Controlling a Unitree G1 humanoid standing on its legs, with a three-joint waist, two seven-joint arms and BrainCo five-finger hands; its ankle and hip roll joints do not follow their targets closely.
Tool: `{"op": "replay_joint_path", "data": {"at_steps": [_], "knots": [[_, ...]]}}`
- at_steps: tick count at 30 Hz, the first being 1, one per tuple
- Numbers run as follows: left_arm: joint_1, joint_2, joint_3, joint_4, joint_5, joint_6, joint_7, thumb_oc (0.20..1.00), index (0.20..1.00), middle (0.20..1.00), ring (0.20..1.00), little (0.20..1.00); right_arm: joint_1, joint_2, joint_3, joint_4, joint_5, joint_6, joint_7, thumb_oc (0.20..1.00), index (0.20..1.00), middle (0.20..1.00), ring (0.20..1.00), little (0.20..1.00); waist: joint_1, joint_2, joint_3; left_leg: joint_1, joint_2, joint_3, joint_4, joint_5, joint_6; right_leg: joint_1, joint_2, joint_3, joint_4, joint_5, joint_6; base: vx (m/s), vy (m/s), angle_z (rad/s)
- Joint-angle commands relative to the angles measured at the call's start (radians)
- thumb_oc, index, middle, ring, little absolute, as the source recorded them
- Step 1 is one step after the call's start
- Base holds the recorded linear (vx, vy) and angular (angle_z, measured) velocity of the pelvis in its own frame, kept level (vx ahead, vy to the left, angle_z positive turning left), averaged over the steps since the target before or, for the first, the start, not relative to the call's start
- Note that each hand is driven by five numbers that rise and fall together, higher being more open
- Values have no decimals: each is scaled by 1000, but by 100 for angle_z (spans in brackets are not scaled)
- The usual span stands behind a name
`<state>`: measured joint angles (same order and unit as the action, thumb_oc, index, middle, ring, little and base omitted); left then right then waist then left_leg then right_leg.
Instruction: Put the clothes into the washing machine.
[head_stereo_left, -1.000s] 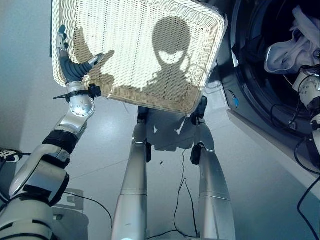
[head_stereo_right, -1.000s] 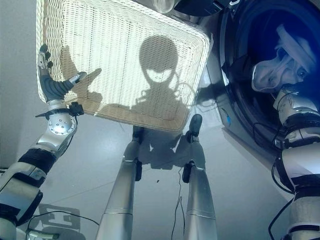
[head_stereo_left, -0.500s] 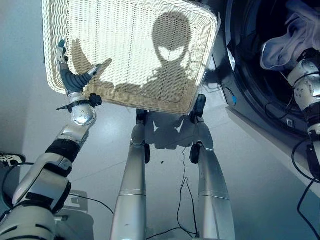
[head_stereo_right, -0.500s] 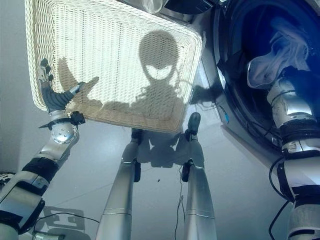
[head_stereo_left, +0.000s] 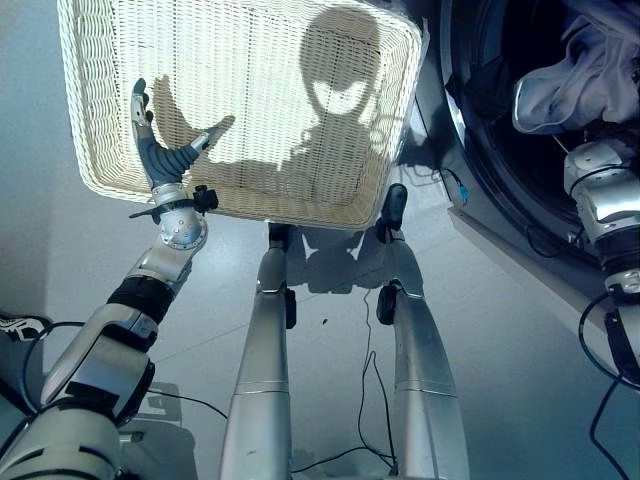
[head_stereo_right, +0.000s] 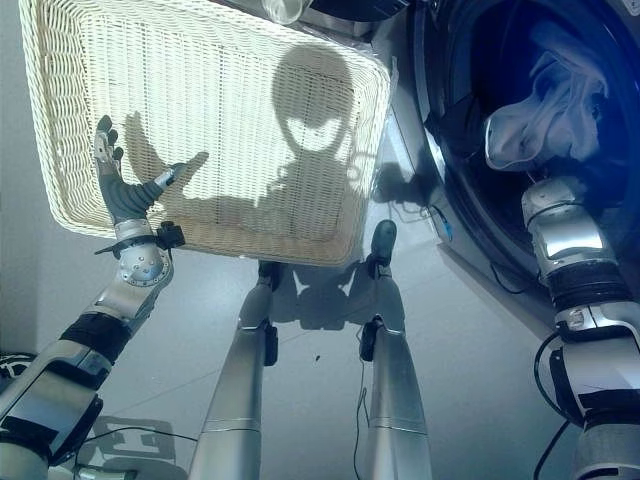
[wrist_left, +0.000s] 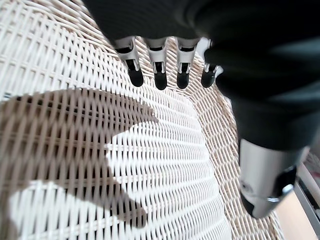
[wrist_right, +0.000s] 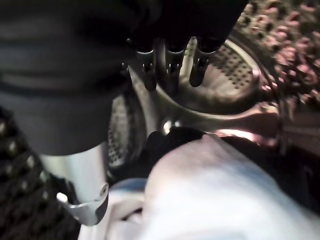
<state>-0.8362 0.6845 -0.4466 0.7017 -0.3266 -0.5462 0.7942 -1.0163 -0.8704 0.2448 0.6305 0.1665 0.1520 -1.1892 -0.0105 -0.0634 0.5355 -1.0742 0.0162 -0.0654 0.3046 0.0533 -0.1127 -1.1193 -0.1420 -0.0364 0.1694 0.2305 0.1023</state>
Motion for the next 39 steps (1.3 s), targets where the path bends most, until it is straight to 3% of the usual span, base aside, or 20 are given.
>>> {"op": "replay_joint_path", "data": {"at_steps": [1, 13, 15, 18, 30, 39], "knots": [[16, -26, 103, -11, 46, -31, 27, 1000, 1000, 1000, 1000, 1000, 45, -99, 42, -21, -160, 15, 3, 1000, 1000, 1000, 1000, 1000, -8, 70, -15, 54, -74, 31, -108, 29, 71, 35, 141, -103, 106, -107, 29, 0, 0, 0], [27, -47, 117, -40, 95, -8, 39, 1000, 1000, 1000, 1000, 1000, 115, -88, 94, -159, -389, -18, 121, 1000, 1000, 1000, 1000, 1000, -17, 62, -15, 40, -75, 33, -98, 30, 73, 22, 139, -105, 119, -111, 32, 0, 0, 0], [52, -68, 132, -66, 131, 1, 57, 1000, 1000, 1000, 1000, 1000, 195, -60, 96, -273, -490, -66, 241, 1000, 1000, 1000, 1000, 1000, -25, 62, -15, 37, -77, 39, -94, 32, 74, 15, 140, -102, 125, -113, 30, 0, 0, 0], [69, -80, 143, -79, 154, 6, 63, 1000, 1000, 1000, 1000, 1000, 250, -37, 103, -328, -559, -125, 323, 1000, 1000, 1000, 1000, 1000, -30, 60, -15, 36, -78, 44, -89, 34, 74, 11, 142, -99, 132, -114, 28, 0, 0, 0], [134, -138, 152, -85, 196, 16, 60, 1000, 1000, 1000, 1000, 1000, 393, 72, 146, -399, -652, -300, 460, 1000, 1000, 1000, 1000, 1000, -45, 61, -15, 70, -82, 60, -69, 28, 79, 37, 154, -82, 143, -116, 22, -6, 21, -1], [181, -184, 145, -97, 220, 19, 64, 1000, 1000, 1000, 1000, 1000, 442, 104, 229, -450, -674, -417, 556, 1000, 1000, 1000, 1000, 1000, -49, 67, -15, 135, -85, 71, -71, 24, 81, 95, 154, -71, 131, -115, 19, -22, 40, -3]]}}
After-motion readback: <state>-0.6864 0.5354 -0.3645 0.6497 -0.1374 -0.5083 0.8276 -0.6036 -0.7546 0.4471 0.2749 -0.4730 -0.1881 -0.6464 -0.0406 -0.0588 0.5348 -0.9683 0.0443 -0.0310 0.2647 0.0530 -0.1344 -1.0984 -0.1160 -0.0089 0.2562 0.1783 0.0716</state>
